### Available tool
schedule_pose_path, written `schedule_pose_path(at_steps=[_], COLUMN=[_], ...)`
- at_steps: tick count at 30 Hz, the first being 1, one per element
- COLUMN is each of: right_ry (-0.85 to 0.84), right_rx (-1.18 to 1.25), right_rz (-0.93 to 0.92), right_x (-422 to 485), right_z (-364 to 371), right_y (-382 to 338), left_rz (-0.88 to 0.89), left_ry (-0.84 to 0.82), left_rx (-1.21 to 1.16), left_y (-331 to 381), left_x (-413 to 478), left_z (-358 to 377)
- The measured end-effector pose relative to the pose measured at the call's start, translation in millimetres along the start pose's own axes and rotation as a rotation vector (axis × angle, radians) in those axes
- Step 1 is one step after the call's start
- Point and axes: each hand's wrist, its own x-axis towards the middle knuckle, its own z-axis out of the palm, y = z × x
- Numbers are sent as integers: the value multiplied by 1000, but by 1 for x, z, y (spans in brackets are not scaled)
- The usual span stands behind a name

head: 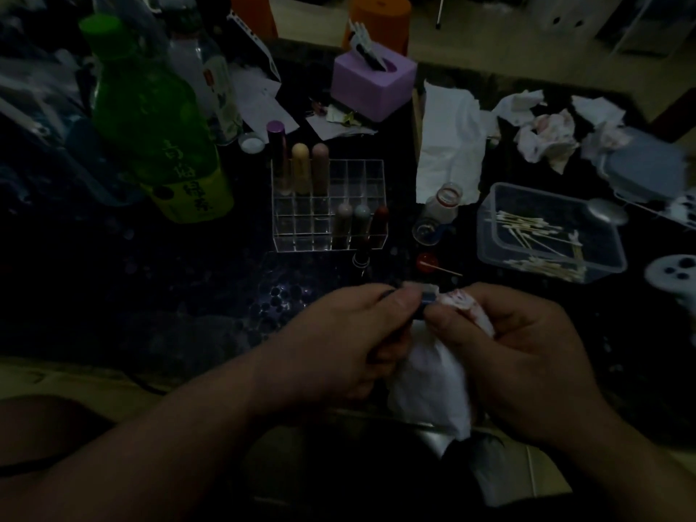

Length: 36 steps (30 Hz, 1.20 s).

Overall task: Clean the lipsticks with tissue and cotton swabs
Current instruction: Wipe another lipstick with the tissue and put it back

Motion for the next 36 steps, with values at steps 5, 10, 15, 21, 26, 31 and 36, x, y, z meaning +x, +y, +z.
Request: schedule_pose_path(at_steps=[5,10,15,21,26,31,36], right_ry=[-48,-58,32,30,-8,-57,-55], right_rx=[476,457,75,-42,182,641,443], right_rz=[358,389,106,39,306,650,536], right_x=[-2,4,2,-4,-2,4,4], right_z=[9,2,1,6,13,13,2], right_y=[-7,-9,4,10,4,-8,-1], left_rz=[491,570,-225,-373,192,507,412], left_ry=[191,250,-11,-171,220,312,302], left_rx=[928,1024,51,-307,552,1323,865], left_y=[-10,-12,2,2,-12,-18,-18], left_x=[-3,2,2,0,1,0,1], left_z=[-15,-17,-5,-7,-6,-17,-8])
